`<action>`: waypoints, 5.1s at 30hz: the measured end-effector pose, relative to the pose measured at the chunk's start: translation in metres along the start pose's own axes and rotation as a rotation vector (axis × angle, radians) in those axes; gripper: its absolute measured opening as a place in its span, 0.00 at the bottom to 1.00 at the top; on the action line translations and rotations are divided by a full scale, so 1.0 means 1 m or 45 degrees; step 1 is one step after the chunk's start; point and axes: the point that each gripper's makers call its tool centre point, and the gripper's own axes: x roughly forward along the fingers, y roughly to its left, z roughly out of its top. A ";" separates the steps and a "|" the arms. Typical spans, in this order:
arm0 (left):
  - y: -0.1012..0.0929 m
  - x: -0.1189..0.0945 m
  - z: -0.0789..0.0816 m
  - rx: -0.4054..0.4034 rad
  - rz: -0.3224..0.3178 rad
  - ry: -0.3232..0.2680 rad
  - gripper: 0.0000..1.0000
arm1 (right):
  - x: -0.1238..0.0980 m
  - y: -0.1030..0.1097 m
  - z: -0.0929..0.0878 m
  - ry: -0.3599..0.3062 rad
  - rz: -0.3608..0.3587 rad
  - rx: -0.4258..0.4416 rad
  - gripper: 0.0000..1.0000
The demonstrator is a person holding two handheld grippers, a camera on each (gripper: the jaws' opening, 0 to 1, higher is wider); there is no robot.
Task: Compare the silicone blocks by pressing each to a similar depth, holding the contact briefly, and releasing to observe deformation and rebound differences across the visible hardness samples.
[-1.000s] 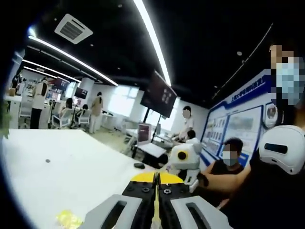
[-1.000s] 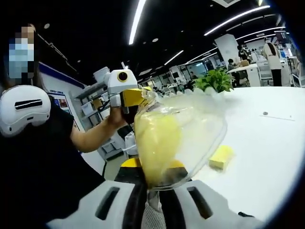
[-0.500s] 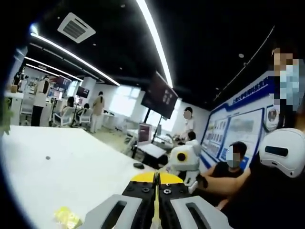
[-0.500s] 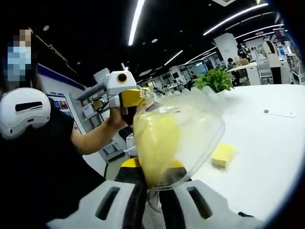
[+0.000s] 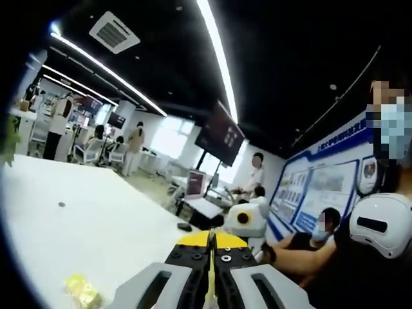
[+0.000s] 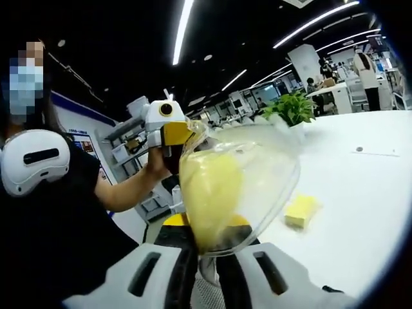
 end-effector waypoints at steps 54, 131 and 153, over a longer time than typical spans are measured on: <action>0.028 0.034 -0.030 -0.198 0.070 -0.054 0.00 | -0.023 -0.066 0.000 -0.288 -0.269 -0.062 0.48; 0.242 0.112 -0.149 -0.496 0.558 0.036 0.00 | -0.075 -0.182 -0.130 0.033 -1.157 -0.076 0.77; 0.312 0.095 -0.194 0.119 0.787 0.442 0.00 | -0.084 -0.193 -0.148 0.111 -1.219 -0.058 0.86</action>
